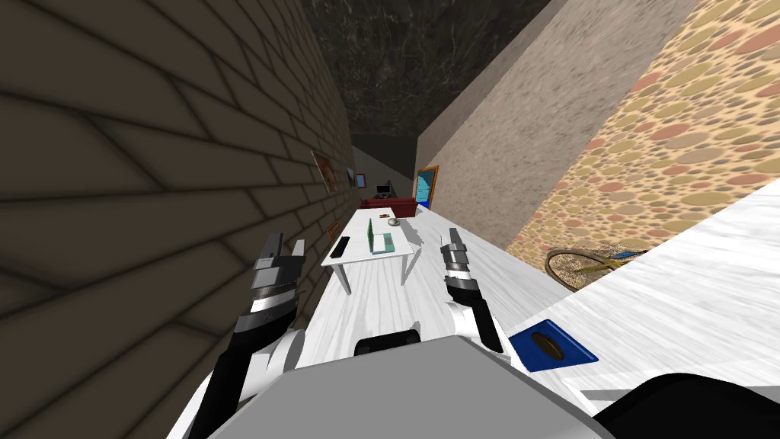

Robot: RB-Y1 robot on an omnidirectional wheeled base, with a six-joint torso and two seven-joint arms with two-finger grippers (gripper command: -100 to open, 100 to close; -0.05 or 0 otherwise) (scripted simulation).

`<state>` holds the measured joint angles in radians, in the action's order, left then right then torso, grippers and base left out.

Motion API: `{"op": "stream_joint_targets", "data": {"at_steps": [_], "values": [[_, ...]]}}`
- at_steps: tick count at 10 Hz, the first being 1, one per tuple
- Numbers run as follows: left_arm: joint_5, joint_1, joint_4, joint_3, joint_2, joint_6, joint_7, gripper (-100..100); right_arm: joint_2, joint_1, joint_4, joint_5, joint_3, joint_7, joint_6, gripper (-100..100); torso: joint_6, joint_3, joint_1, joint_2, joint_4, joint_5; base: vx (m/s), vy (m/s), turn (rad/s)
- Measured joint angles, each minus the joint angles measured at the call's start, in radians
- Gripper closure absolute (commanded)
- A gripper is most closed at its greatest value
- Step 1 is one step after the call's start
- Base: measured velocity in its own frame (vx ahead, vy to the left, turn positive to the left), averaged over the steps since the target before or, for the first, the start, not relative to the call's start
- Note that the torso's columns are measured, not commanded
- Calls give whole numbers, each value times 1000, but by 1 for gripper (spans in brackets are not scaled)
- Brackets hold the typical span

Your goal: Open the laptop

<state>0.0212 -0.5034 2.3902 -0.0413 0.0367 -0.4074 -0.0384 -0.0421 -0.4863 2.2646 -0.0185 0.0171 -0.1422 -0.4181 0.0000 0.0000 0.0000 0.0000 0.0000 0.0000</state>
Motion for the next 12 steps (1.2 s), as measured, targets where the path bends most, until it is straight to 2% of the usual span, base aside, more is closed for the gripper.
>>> {"op": "stream_joint_targets", "data": {"at_steps": [2, 9, 10, 12], "values": [[0, 0, 0, 0, 0, 0, 0, 0, 0, 0, 0, 0, 0, 0, 0, 0, 0, -209, 0, 104, 105, 0, 0, 0, 0], [0, 0, 0, 0, 0, 0, 0, 0, 0, 0, 0, 0, 0, 0, 0, 0, 0, -1234, 0, 618, 617, 0, 0, 0, 0], [0, 0, 0, 0, 0, 0, 0, 0, 0, 0, 0, 0, 0, 0, 0, -100, 0, -1382, 0, 691, 691, 0, 22, 28, 0], [0, 0, 0, 0, 0, 0, 0, 0, 59, -2, -1, 12, 8, -9, 7, -100, 0, -1471, 3, 733, 734, 1, 46, 78, -4]]}}
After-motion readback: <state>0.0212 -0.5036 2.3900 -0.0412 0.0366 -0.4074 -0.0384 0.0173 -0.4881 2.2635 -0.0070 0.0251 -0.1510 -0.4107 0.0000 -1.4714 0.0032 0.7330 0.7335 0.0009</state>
